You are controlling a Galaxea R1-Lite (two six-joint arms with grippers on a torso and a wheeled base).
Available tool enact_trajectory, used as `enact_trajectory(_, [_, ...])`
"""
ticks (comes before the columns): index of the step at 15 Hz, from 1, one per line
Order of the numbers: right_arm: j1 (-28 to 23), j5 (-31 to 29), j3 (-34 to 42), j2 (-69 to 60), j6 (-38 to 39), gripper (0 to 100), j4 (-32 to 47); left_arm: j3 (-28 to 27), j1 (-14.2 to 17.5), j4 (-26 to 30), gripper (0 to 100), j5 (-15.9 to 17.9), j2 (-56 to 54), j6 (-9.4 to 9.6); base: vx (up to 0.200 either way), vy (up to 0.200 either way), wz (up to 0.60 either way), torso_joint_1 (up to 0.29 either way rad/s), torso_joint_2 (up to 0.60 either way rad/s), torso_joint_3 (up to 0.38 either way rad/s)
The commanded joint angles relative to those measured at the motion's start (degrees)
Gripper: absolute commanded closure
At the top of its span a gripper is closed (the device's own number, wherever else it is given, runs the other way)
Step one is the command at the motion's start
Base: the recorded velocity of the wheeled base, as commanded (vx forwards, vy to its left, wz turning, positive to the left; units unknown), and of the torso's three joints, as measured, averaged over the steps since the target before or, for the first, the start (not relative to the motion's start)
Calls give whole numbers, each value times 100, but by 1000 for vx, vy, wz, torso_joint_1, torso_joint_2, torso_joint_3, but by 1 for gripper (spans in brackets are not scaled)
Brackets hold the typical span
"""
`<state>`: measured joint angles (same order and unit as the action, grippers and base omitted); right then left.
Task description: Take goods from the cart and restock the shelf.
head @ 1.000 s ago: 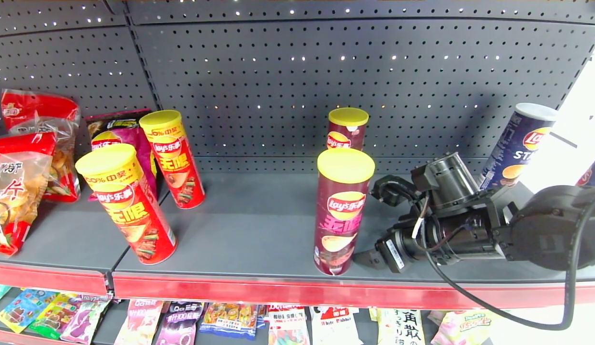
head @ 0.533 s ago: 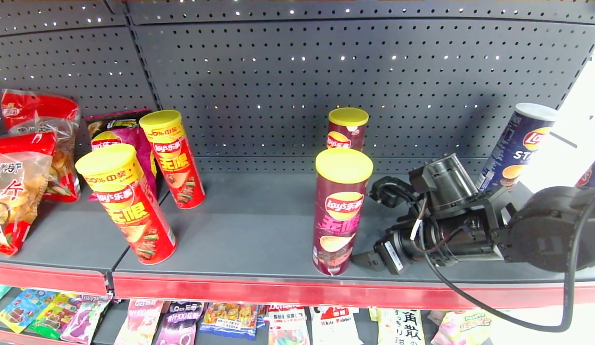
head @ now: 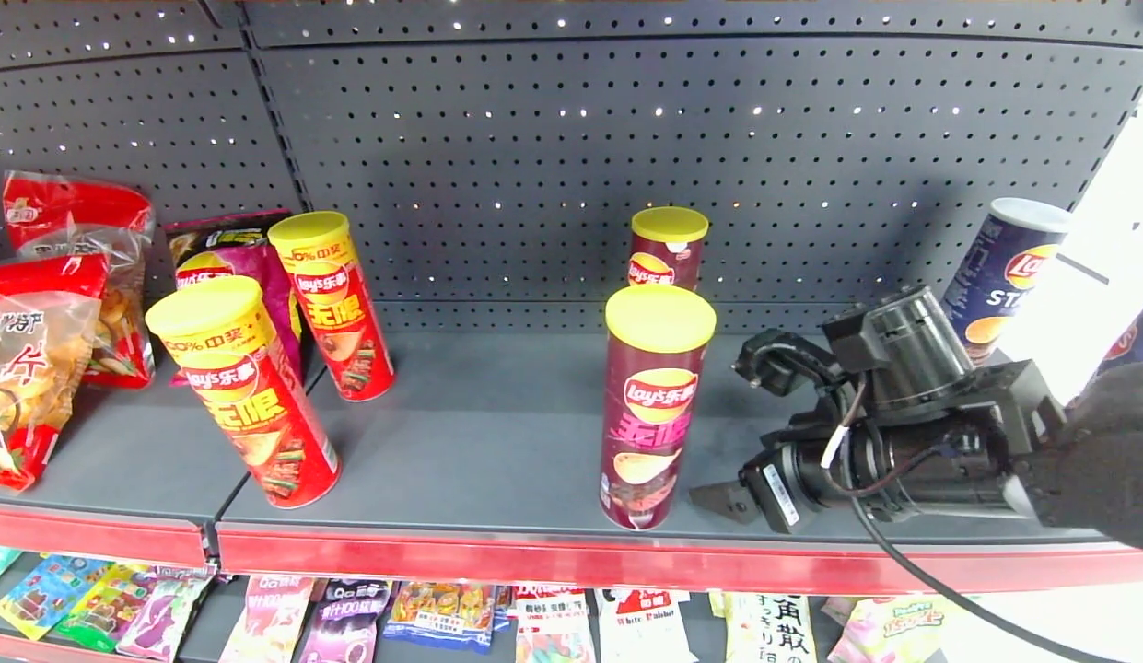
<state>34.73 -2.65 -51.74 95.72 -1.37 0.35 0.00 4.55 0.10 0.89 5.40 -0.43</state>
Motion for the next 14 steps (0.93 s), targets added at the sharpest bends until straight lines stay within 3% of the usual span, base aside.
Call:
enact_trajectory(1, [43, -34, 85, -598, 22, 0, 44, 0, 2, -1, 0, -1, 14, -1, 0, 0, 0, 0, 0, 0])
enact_trajectory(6, [78, -201, 1078, -2163, -57, 0, 61, 0, 2, -1, 0, -1, 5, -1, 0, 0, 0, 0, 0, 0])
enact_trajectory(10, [-98, -693, 1667, -3921, -145, 0, 70, 0, -15, -1, 0, -1, 14, -1, 0, 0, 0, 0, 0, 0])
enact_trajectory(11, [-397, -781, 1728, -4307, -145, 0, 70, 0, -15, -1, 0, -1, 14, -1, 0, 0, 0, 0, 0, 0])
enact_trajectory(14, [-1935, -808, 2177, -5591, -241, 0, 307, 0, -24, -1, 0, -1, 5, -1, 0, 0, 0, 0, 0, 0])
